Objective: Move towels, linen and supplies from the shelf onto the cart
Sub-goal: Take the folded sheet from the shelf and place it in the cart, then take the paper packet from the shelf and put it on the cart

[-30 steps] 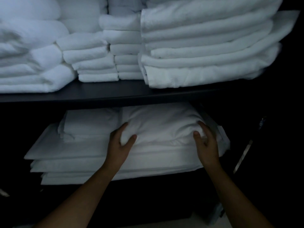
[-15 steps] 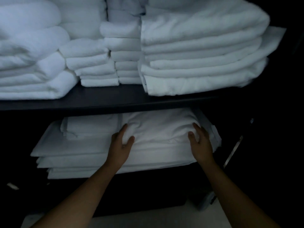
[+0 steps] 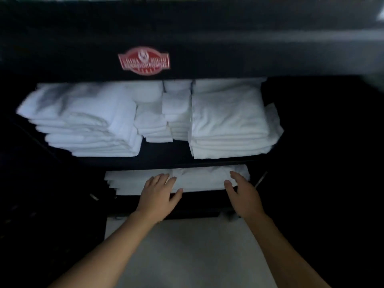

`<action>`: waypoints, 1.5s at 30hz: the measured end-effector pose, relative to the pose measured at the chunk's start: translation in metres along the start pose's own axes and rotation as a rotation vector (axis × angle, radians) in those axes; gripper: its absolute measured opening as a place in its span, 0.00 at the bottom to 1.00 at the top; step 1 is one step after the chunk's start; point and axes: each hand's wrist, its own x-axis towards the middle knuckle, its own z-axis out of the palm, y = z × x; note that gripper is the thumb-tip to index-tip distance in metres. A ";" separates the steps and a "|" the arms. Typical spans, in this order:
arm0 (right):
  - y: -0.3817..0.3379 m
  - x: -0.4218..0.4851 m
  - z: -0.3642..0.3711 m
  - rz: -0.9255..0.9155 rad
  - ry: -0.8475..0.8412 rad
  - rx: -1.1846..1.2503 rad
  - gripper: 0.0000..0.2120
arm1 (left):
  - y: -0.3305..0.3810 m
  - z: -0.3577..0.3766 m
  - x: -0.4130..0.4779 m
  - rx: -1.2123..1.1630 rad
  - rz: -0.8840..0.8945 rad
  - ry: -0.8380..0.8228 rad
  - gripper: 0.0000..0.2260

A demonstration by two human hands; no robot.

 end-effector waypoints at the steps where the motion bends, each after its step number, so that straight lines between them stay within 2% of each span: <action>1: -0.023 -0.019 -0.016 -0.031 -0.016 -0.048 0.24 | 0.011 -0.030 -0.010 0.003 0.005 0.024 0.26; 4: -0.086 -0.076 -0.062 -0.138 -0.004 -0.192 0.23 | 0.049 -0.113 -0.043 0.025 -0.022 0.001 0.25; 8: -0.139 -0.145 -0.092 -0.240 0.011 -0.332 0.22 | 0.095 -0.181 -0.091 0.074 0.008 -0.023 0.23; 16: -0.169 -0.203 -0.104 -0.340 0.076 -0.423 0.21 | 0.110 -0.242 -0.126 0.080 0.080 0.147 0.22; 21: -0.189 -0.214 -0.117 -0.351 0.191 -0.514 0.21 | 0.109 -0.260 -0.117 0.084 0.168 0.109 0.27; 25: -0.198 -0.231 -0.115 -0.245 0.256 -0.590 0.22 | 0.101 -0.258 -0.108 0.049 0.281 0.064 0.27; 35: -0.198 -0.307 -0.086 0.104 0.360 -0.585 0.23 | 0.100 -0.239 -0.124 -0.053 0.478 -0.051 0.27; 38: -0.192 -0.339 -0.090 0.171 0.440 -0.560 0.20 | 0.122 -0.241 -0.137 -0.073 0.582 -0.085 0.26; 45: -0.162 -0.425 -0.135 0.325 0.649 -0.557 0.22 | 0.217 -0.260 -0.176 -0.162 0.870 -0.036 0.22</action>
